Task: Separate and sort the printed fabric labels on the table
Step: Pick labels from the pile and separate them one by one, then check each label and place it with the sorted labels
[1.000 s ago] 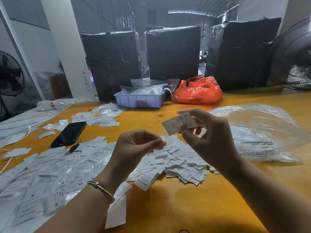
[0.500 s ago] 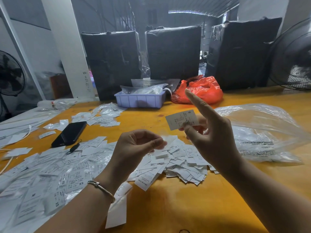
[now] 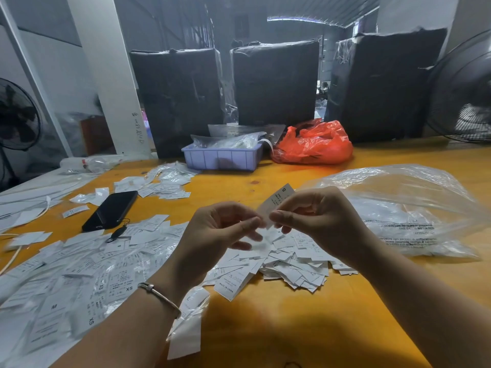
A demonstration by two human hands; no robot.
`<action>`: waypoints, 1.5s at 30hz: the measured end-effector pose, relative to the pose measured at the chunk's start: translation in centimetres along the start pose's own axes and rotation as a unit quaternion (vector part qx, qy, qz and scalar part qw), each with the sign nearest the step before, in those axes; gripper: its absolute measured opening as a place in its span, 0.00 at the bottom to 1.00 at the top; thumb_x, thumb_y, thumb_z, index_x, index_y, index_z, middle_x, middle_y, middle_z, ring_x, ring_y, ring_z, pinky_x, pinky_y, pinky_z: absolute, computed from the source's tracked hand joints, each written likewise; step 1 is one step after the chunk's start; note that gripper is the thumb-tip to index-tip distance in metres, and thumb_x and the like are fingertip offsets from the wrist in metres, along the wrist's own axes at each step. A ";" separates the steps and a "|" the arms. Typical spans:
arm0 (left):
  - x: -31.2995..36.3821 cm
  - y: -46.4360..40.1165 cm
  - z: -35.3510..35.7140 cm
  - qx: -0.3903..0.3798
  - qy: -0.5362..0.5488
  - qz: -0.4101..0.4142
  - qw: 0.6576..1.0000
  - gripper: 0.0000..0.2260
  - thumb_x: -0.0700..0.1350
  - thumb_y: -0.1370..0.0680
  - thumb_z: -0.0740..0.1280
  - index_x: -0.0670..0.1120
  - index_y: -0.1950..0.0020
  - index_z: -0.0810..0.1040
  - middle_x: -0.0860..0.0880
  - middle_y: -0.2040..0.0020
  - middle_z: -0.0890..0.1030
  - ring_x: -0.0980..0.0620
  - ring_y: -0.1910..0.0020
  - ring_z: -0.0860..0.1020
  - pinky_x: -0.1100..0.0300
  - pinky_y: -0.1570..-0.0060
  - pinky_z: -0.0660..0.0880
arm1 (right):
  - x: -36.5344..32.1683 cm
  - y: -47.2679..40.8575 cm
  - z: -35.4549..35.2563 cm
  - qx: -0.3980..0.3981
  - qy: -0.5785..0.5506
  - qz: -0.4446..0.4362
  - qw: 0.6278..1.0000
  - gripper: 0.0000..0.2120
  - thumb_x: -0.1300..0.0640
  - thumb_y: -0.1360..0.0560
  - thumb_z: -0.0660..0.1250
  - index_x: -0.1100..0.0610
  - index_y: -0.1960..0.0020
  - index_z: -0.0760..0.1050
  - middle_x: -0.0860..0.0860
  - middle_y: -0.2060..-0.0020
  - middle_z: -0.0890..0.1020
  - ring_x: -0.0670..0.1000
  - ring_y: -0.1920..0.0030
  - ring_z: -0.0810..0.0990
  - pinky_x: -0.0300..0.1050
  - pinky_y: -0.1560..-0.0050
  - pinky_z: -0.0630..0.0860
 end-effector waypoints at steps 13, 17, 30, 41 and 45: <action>1.3 0.2 -0.1 0.013 -0.085 0.057 0.995 0.11 0.44 0.30 0.70 0.38 0.53 0.82 0.43 0.59 0.86 0.47 0.61 0.86 0.59 0.63 0.82 | -2.7 0.4 -3.4 0.173 0.024 -0.060 0.983 0.03 0.57 0.28 0.69 0.51 0.56 0.80 0.45 0.63 0.83 0.44 0.66 0.82 0.45 0.62 0.80; 1.4 0.2 -0.1 0.013 -0.094 0.067 0.993 0.10 0.44 0.30 0.71 0.38 0.53 0.82 0.44 0.59 0.86 0.47 0.60 0.86 0.58 0.63 0.82 | -4.4 0.6 -2.9 0.159 0.072 -0.109 0.979 0.05 0.55 0.27 0.68 0.52 0.53 0.80 0.42 0.61 0.82 0.43 0.63 0.82 0.40 0.63 0.79; 0.9 0.1 0.3 -0.004 -0.052 0.037 0.998 0.11 0.43 0.30 0.72 0.37 0.52 0.81 0.43 0.59 0.86 0.46 0.60 0.86 0.59 0.63 0.81 | -5.6 1.1 -1.6 0.110 0.148 -0.174 0.967 0.16 0.51 0.24 0.62 0.60 0.57 0.84 0.51 0.61 0.85 0.52 0.64 0.83 0.50 0.69 0.78; 0.2 0.1 1.1 -0.052 -0.023 -0.005 0.998 0.11 0.43 0.28 0.70 0.36 0.50 0.81 0.42 0.57 0.86 0.44 0.60 0.85 0.61 0.64 0.80 | -4.4 0.8 -1.7 0.073 0.111 -0.160 0.978 0.16 0.53 0.28 0.63 0.59 0.69 0.82 0.52 0.72 0.82 0.54 0.71 0.81 0.51 0.74 0.74; -0.3 0.2 1.6 -0.083 -0.002 -0.034 0.996 0.12 0.45 0.27 0.70 0.38 0.49 0.82 0.44 0.55 0.86 0.45 0.58 0.85 0.60 0.62 0.81 | -3.2 0.5 -1.7 0.053 0.069 -0.117 0.989 0.15 0.54 0.32 0.61 0.57 0.73 0.79 0.50 0.73 0.81 0.62 0.73 0.78 0.57 0.77 0.72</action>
Point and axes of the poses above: each hand's wrist, its own y-axis away from the middle knuckle, its own z-axis out of the palm, x = y × z, the point moved 9 cm from there along -y, towards the middle knuckle
